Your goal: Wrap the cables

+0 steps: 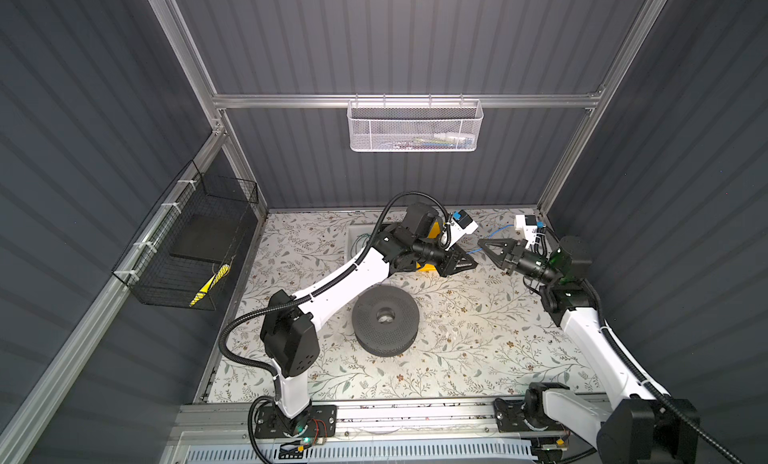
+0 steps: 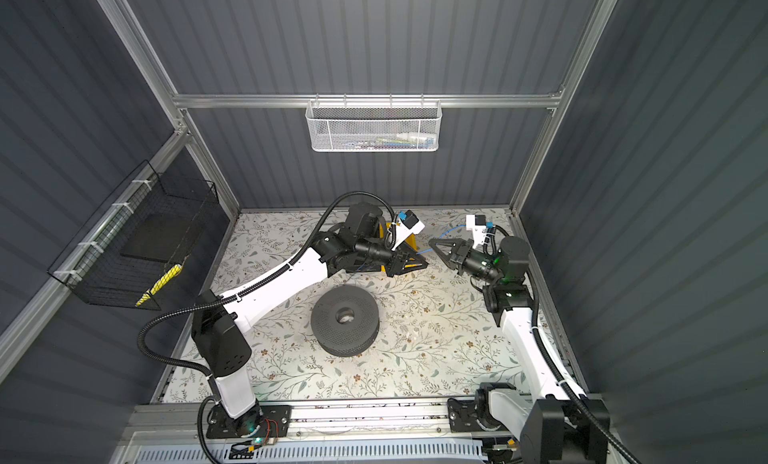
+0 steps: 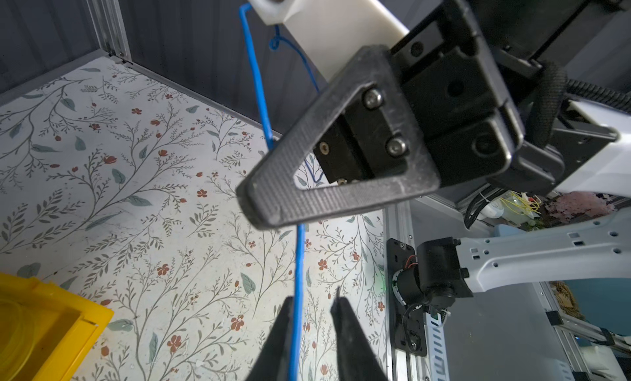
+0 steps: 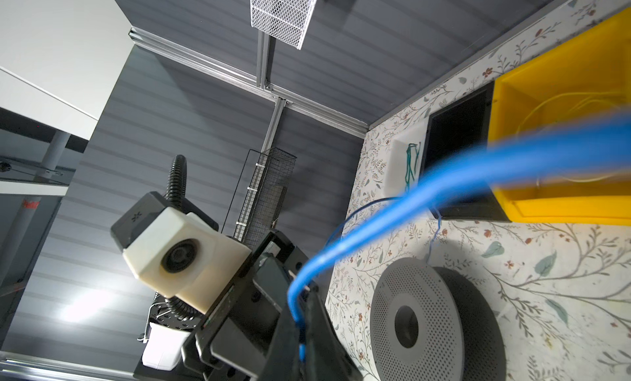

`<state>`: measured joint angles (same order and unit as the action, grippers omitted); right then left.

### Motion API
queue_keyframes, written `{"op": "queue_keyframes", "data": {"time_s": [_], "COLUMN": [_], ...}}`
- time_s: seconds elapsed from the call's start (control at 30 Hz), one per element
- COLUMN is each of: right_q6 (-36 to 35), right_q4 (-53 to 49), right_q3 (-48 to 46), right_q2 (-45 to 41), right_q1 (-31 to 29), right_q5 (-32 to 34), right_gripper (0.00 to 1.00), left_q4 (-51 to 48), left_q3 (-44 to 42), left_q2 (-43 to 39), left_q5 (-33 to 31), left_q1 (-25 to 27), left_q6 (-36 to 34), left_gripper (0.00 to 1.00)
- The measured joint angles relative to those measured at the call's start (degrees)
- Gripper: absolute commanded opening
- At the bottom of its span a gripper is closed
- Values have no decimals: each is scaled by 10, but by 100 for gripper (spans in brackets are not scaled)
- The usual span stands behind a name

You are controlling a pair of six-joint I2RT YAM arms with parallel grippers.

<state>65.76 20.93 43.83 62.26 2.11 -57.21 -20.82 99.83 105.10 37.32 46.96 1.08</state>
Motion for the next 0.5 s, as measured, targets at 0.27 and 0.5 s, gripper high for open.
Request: {"op": "queue_keyframes", "data": {"time_s": [0.27,0.5], "right_q6": [2,2], "right_q4": [7,3], "right_q3": [29,29], "right_q2": [-8,-18], "right_q1": [95,97], "right_q5": [104,127], "right_gripper": [0,0], "left_q4": [-101,-89], "left_q3": [-54,-146], "left_q2": [-82,-166], "left_q5": [-43,-35], "left_q1": [-69,-141], "left_q6": [2,47], "left_gripper": [79,80]}}
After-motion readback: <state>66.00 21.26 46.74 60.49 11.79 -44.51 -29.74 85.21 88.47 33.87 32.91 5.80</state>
